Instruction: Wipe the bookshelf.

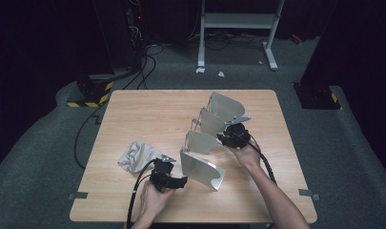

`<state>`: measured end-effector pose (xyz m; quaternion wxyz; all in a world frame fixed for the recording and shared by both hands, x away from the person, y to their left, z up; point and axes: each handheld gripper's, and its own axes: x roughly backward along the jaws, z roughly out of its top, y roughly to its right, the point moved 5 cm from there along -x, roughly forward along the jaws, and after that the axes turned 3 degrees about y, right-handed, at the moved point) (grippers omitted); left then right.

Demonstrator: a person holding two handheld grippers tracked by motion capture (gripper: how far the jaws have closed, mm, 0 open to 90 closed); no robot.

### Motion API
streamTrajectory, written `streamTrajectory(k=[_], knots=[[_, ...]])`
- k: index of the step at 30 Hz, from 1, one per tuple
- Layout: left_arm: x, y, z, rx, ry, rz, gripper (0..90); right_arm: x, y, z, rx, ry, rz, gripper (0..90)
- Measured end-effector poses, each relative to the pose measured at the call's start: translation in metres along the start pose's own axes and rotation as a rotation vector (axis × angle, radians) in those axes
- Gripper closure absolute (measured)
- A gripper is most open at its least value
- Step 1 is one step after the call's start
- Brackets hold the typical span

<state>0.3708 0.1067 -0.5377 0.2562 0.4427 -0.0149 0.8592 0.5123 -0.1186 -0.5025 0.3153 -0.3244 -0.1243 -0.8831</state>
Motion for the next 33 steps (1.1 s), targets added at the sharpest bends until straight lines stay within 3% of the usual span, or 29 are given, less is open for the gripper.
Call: streamTrajectory(k=[2,5,11,16,17,22,27,33], knots=[[0.000,0.000,0.001,0.000,0.002,0.001,24.5,0.001,0.000,0.004,-0.001,0.011,0.004,67.1],[0.000,-0.002,0.005,0.014,0.018,0.000,25.5,0.003,-0.004,0.016,0.018,0.029,-0.002,77.9],[0.000,-0.009,0.012,0.035,0.031,0.008,26.3,0.000,-0.013,0.023,0.028,0.006,0.026,84.8],[0.001,-0.018,0.020,0.052,0.041,0.019,27.0,-0.005,-0.020,0.029,0.039,0.001,0.013,88.3],[0.003,-0.025,0.025,0.078,0.055,0.020,27.0,-0.010,-0.021,0.031,0.026,0.006,0.007,89.3],[0.009,-0.037,0.030,0.100,0.066,0.039,27.0,-0.016,-0.022,0.036,-0.004,0.006,-0.038,89.9],[0.012,-0.034,0.028,0.088,0.067,0.045,25.2,-0.024,-0.021,0.046,-0.037,-0.015,-0.096,90.0],[0.010,-0.026,0.027,0.084,0.064,0.035,22.7,-0.030,-0.021,0.048,-0.072,-0.011,-0.118,89.5]])
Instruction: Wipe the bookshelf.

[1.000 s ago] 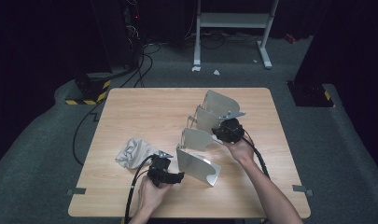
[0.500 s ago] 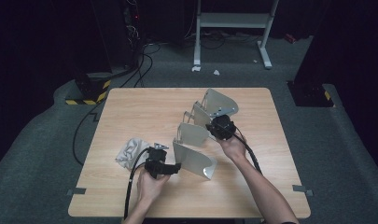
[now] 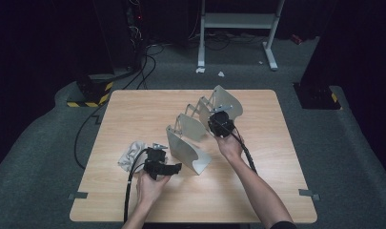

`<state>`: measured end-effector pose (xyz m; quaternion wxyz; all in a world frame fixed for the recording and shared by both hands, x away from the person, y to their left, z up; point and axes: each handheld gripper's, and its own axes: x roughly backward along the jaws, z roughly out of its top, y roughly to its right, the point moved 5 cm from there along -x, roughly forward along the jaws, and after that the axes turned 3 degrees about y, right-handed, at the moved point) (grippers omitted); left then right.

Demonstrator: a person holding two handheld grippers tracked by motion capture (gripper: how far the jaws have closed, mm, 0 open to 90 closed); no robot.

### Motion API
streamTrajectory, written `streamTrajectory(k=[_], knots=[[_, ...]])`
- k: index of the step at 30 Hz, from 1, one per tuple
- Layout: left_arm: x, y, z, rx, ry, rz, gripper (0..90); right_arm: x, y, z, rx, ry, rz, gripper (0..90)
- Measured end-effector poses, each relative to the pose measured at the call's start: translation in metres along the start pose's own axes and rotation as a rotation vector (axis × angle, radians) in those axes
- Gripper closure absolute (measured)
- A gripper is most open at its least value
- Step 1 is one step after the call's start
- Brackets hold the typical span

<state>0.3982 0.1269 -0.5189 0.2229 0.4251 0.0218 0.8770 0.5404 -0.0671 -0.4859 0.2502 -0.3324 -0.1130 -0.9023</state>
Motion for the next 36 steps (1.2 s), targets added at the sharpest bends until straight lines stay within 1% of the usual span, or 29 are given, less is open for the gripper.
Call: streamTrajectory(k=[1,2,3,5,6,7,8,10,11,12,13,14,17,20,21,22,23,24,26,27,28,29,30,31,32,33,34,35,36], knots=[[-0.001,0.002,-0.001,-0.001,-0.001,0.000,21.7,0.000,0.000,-0.001,-0.005,-0.005,0.001,86.4],[-0.003,0.005,-0.002,-0.002,-0.004,0.002,21.1,0.000,0.000,-0.002,-0.011,-0.010,-0.004,77.5],[-0.006,0.010,-0.004,-0.004,-0.006,0.011,20.1,0.002,0.003,-0.006,-0.023,-0.013,0.028,63.9],[-0.009,0.016,-0.007,-0.009,-0.009,0.016,19.3,0.006,0.007,-0.015,-0.016,-0.013,0.044,61.7],[-0.010,0.019,-0.008,-0.011,-0.011,0.015,18.5,0.008,0.010,-0.021,-0.012,-0.020,0.055,61.1],[-0.010,0.019,-0.008,-0.011,-0.011,0.015,18.3,0.008,0.010,-0.021,-0.012,-0.020,0.055,61.1],[-0.012,0.025,-0.010,-0.012,-0.017,0.014,17.9,0.012,0.018,-0.037,0.006,-0.036,0.053,61.3],[-0.014,0.030,-0.011,-0.011,-0.024,0.016,17.4,0.015,0.030,-0.054,0.009,-0.059,0.037,62.4],[-0.014,0.030,-0.011,-0.011,-0.024,0.016,16.8,0.015,0.030,-0.054,0.009,-0.059,0.037,62.4],[-0.016,0.032,-0.011,-0.005,-0.028,0.027,16.6,0.015,0.046,-0.067,-0.024,-0.074,0.012,63.1],[-0.016,0.032,-0.011,-0.005,-0.028,0.027,16.6,0.016,0.055,-0.071,-0.050,-0.080,0.001,63.0],[-0.019,0.034,-0.010,0.008,-0.032,0.033,16.6,0.015,0.062,-0.074,-0.071,-0.081,-0.009,62.8],[-0.022,0.037,-0.008,0.024,-0.023,0.037,16.3,0.014,0.075,-0.076,-0.093,-0.080,-0.040,60.5],[-0.023,0.039,-0.005,0.040,0.005,0.051,15.4,0.009,0.079,-0.076,-0.090,-0.068,-0.055,59.9],[-0.023,0.039,-0.005,0.040,0.005,0.051,15.3,0.009,0.079,-0.076,-0.090,-0.068,-0.055,59.9],[-0.023,0.039,-0.004,0.054,0.009,0.053,15.3,0.007,0.080,-0.076,-0.083,-0.064,-0.067,59.9],[-0.024,0.038,-0.002,0.058,0.020,0.060,15.2,0.006,0.081,-0.077,-0.078,-0.060,-0.069,59.9],[-0.024,0.036,0.001,0.082,0.035,0.065,15.2,0.004,0.082,-0.075,-0.069,-0.040,-0.072,60.5],[-0.025,0.033,0.002,0.098,0.034,0.073,15.3,0.003,0.084,-0.073,-0.071,-0.018,-0.070,61.0],[-0.026,0.032,0.003,0.103,0.029,0.062,14.4,0.002,0.085,-0.072,-0.077,-0.014,-0.068,61.1],[-0.027,0.031,0.003,0.104,0.026,0.058,13.6,0.000,0.086,-0.071,-0.076,-0.041,-0.063,61.0],[-0.027,0.031,0.003,0.104,0.026,0.058,12.8,0.000,0.086,-0.071,-0.076,-0.041,-0.063,61.0],[-0.029,0.030,0.004,0.112,0.025,0.052,12.4,-0.004,0.088,-0.068,-0.063,-0.053,-0.070,61.2],[-0.029,0.030,0.004,0.112,0.025,0.052,12.4,-0.004,0.088,-0.068,-0.063,-0.053,-0.070,61.2],[-0.029,0.028,0.004,0.116,0.026,0.053,12.6,-0.005,0.089,-0.065,-0.075,-0.020,-0.059,62.0],[-0.029,0.027,0.005,0.118,0.026,0.053,12.7,-0.006,0.090,-0.065,-0.083,-0.021,-0.056,62.0],[-0.029,0.025,0.006,0.120,0.024,0.054,13.1,-0.009,0.090,-0.066,-0.090,-0.045,-0.051,61.8],[-0.029,0.023,0.006,0.118,0.023,0.056,13.3,-0.012,0.090,-0.066,-0.086,-0.070,-0.049,61.8],[-0.028,0.020,0.007,0.121,0.021,0.058,13.8,-0.014,0.090,-0.066,-0.069,-0.073,-0.053,61.8]])
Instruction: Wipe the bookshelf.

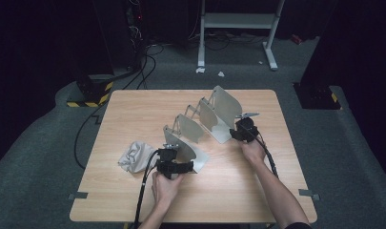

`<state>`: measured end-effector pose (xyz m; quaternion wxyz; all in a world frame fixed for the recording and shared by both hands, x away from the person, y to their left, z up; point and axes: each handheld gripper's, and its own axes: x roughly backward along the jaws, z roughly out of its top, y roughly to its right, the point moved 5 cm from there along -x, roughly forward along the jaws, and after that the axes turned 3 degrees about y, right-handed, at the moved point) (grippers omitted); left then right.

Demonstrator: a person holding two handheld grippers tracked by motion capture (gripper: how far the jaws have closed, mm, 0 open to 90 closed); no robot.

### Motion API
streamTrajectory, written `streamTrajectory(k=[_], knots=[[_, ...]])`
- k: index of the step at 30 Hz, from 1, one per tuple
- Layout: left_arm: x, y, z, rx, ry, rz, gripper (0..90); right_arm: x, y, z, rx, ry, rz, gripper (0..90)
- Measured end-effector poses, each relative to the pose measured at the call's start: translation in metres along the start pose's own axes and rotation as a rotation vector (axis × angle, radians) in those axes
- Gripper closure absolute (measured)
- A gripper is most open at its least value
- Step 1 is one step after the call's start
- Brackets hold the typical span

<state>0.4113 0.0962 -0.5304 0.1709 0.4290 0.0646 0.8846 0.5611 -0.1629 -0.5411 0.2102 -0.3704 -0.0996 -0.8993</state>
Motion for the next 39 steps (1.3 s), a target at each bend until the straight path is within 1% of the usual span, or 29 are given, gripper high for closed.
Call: streamTrajectory(k=[2,3,4,5,6,7,8,10,12,14,17,18,19,20,21,24,26,27,28,29,30,31,32,33,35,36,37,38,39], knots=[[0.001,-0.007,0.002,0.009,-0.001,0.002,14.8,-0.002,-0.002,0.003,0.008,0.008,0.005,62.0],[0.001,-0.007,0.002,0.009,-0.001,0.002,15.2,-0.002,-0.002,0.003,0.008,0.008,0.005,62.0],[0.001,-0.010,0.003,0.017,0.000,0.001,15.9,-0.002,-0.006,0.007,0.025,0.038,0.001,63.0],[0.001,-0.013,0.004,0.026,-0.004,-0.006,17.4,-0.002,-0.006,0.007,0.025,0.038,0.001,63.0],[0.002,-0.019,0.005,0.030,-0.002,-0.018,19.4,-0.005,-0.008,0.007,0.033,0.040,-0.014,65.2],[0.002,-0.019,0.005,0.030,-0.002,-0.018,23.0,-0.005,-0.008,0.007,0.033,0.040,-0.014,65.2],[0.002,-0.021,0.007,0.023,-0.004,-0.024,23.0,-0.007,-0.008,0.006,0.034,0.042,-0.017,67.5],[0.004,-0.026,0.013,-0.004,-0.004,-0.008,30.4,-0.008,-0.005,0.006,0.032,0.041,-0.022,75.0],[0.003,-0.030,0.016,0.007,0.009,-0.014,36.4,-0.007,-0.003,0.006,0.044,0.038,-0.027,80.4],[0.003,-0.035,0.019,0.006,-0.004,-0.022,38.8,-0.007,-0.004,0.006,0.058,0.034,-0.029,86.6],[0.003,-0.037,0.022,0.005,-0.010,-0.023,45.5,-0.007,-0.005,0.005,0.063,0.034,-0.019,88.8],[0.003,-0.040,0.025,0.007,-0.016,-0.028,48.1,-0.007,-0.006,0.005,0.049,0.038,0.001,89.6],[0.003,-0.040,0.025,0.007,-0.016,-0.028,51.1,-0.007,-0.006,0.005,0.049,0.038,0.001,89.6],[0.003,-0.046,0.027,0.033,-0.018,-0.041,52.0,-0.007,-0.007,0.005,0.040,0.038,0.015,90.0],[0.003,-0.046,0.027,0.033,-0.018,-0.041,53.0,-0.007,-0.007,0.005,0.040,0.038,0.015,90.0],[0.003,-0.050,0.027,0.043,-0.026,-0.066,56.4,-0.002,-0.010,0.002,0.018,0.028,0.036,90.0],[0.002,-0.053,0.028,0.040,-0.036,-0.081,58.9,0.008,-0.012,-0.007,0.010,0.025,0.024,90.0],[0.002,-0.053,0.028,0.040,-0.036,-0.081,59.8,0.008,-0.012,-0.007,0.010,0.025,0.024,90.0],[0.001,-0.056,0.028,0.043,-0.037,-0.083,60.4,0.017,-0.013,-0.016,-0.007,0.025,0.015,90.0],[0.001,-0.056,0.028,0.043,-0.037,-0.083,60.6,0.017,-0.013,-0.016,-0.007,0.025,0.015,90.0],[0.000,-0.059,0.029,0.028,-0.032,-0.056,60.7,0.026,-0.014,-0.025,-0.022,0.027,-0.002,90.0],[0.000,-0.061,0.030,0.000,-0.043,-0.037,61.4,0.030,-0.014,-0.029,-0.025,0.027,-0.020,90.0],[0.000,-0.061,0.030,0.000,-0.043,-0.037,61.8,0.034,-0.014,-0.033,-0.027,0.024,-0.049,90.0],[-0.001,-0.063,0.035,-0.021,-0.056,-0.022,62.7,0.037,-0.014,-0.035,-0.039,0.023,-0.066,90.0],[-0.002,-0.067,0.040,-0.042,-0.071,-0.006,63.4,0.042,-0.012,-0.040,-0.060,0.022,-0.089,90.0],[-0.004,-0.069,0.042,-0.046,-0.076,0.000,63.3,0.044,-0.011,-0.043,-0.069,0.021,-0.101,90.0],[-0.005,-0.071,0.044,-0.036,-0.075,0.000,63.3,0.046,-0.010,-0.045,-0.086,0.022,-0.113,90.0],[-0.007,-0.075,0.045,-0.043,-0.090,0.001,63.3,0.048,-0.009,-0.046,-0.093,0.024,-0.122,90.0],[-0.009,-0.076,0.047,-0.047,-0.092,0.009,63.2,0.049,-0.010,-0.048,-0.104,0.026,-0.131,90.0]])
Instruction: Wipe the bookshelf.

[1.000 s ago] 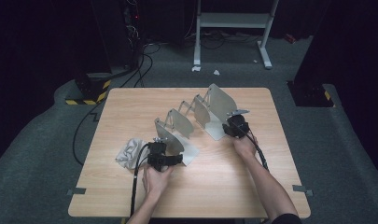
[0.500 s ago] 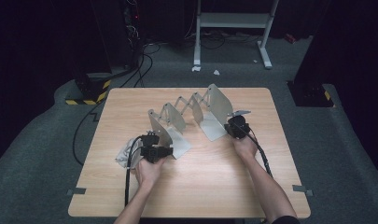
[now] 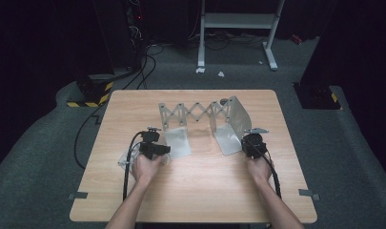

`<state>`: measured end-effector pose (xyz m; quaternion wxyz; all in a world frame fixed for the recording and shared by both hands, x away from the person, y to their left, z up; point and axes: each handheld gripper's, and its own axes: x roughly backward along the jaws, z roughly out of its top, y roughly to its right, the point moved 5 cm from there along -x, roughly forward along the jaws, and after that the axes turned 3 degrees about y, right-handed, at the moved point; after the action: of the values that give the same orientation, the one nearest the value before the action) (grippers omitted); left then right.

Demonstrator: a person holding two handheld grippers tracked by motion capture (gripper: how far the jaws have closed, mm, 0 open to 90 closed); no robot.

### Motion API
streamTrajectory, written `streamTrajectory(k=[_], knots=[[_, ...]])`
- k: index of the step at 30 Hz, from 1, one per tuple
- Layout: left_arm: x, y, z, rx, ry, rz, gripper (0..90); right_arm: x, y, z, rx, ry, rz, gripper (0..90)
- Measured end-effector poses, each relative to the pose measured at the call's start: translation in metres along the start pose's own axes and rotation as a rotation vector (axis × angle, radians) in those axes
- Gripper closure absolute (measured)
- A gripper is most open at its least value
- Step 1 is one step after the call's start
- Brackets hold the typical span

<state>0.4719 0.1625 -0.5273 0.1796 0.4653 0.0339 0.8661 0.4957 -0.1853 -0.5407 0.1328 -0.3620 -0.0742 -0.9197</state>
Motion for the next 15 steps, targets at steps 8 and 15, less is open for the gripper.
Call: streamTrajectory(k=[8,15], knots=[[-0.010,-0.013,0.013,0.014,-0.022,0.010,63.1,0.000,-0.009,0.000,-0.042,0.003,-0.028,90.0],[0.003,-0.010,0.009,0.043,0.030,-0.022,52.3,-0.001,-0.017,-0.003,-0.030,-0.006,0.034,66.3]])
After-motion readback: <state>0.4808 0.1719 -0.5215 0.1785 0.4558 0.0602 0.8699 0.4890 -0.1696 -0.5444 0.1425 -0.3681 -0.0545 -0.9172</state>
